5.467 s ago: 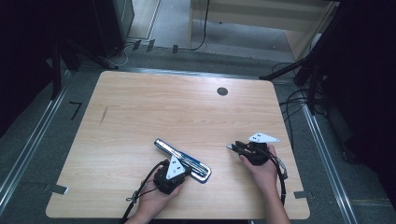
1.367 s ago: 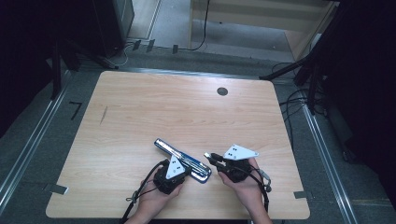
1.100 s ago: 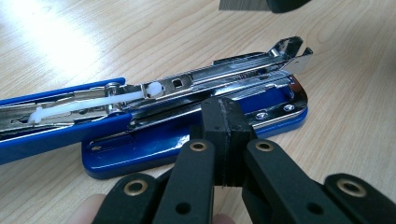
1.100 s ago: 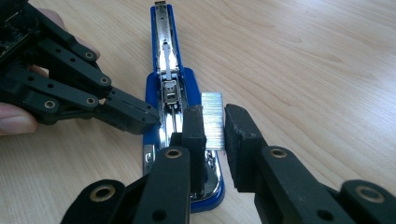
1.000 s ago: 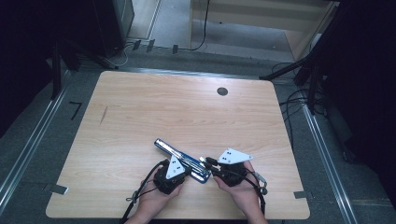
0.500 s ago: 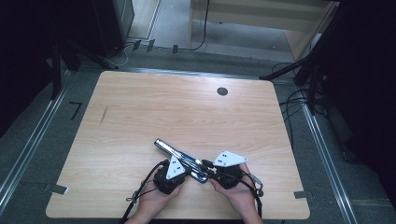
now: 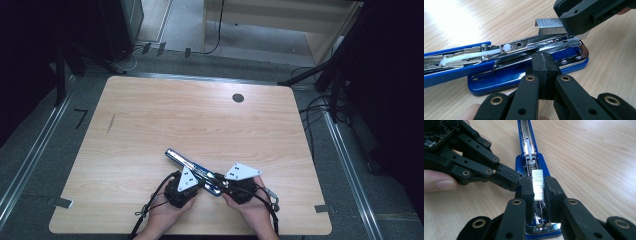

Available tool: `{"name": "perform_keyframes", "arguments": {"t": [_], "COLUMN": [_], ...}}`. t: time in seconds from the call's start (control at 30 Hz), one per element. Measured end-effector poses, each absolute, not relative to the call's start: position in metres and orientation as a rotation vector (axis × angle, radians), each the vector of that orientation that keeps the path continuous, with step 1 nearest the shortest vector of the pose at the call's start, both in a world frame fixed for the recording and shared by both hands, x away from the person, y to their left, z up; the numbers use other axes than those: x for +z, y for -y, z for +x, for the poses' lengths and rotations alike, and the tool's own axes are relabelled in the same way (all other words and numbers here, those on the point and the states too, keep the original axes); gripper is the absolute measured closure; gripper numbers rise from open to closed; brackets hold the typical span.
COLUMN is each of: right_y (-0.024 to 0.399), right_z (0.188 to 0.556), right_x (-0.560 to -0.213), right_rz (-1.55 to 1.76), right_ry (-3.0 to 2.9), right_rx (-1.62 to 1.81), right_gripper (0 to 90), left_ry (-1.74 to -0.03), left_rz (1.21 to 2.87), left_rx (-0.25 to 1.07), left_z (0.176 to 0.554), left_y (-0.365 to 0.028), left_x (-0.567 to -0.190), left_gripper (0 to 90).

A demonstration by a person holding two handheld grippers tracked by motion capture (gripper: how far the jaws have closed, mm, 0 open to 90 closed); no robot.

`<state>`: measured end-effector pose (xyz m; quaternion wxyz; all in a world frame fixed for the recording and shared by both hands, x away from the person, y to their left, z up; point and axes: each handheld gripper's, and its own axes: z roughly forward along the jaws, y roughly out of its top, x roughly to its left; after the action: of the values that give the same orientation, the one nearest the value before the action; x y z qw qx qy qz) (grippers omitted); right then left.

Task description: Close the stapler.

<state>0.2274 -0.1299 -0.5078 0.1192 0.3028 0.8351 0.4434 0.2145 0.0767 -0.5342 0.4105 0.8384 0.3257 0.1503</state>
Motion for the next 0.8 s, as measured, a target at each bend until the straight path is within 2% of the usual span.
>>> {"name": "perform_keyframes", "arguments": {"t": [0.8], "right_y": [0.1264], "right_z": [0.2316], "right_x": [-0.5122], "right_rz": [0.902], "right_ry": [-2.455], "right_rx": [1.243], "right_gripper": [80.0], "left_ry": [-0.820], "left_rz": [2.109], "left_rx": [0.381], "left_z": [0.2143], "left_y": [-0.0765], "left_x": [-0.5343], "left_gripper": [90.0]}}
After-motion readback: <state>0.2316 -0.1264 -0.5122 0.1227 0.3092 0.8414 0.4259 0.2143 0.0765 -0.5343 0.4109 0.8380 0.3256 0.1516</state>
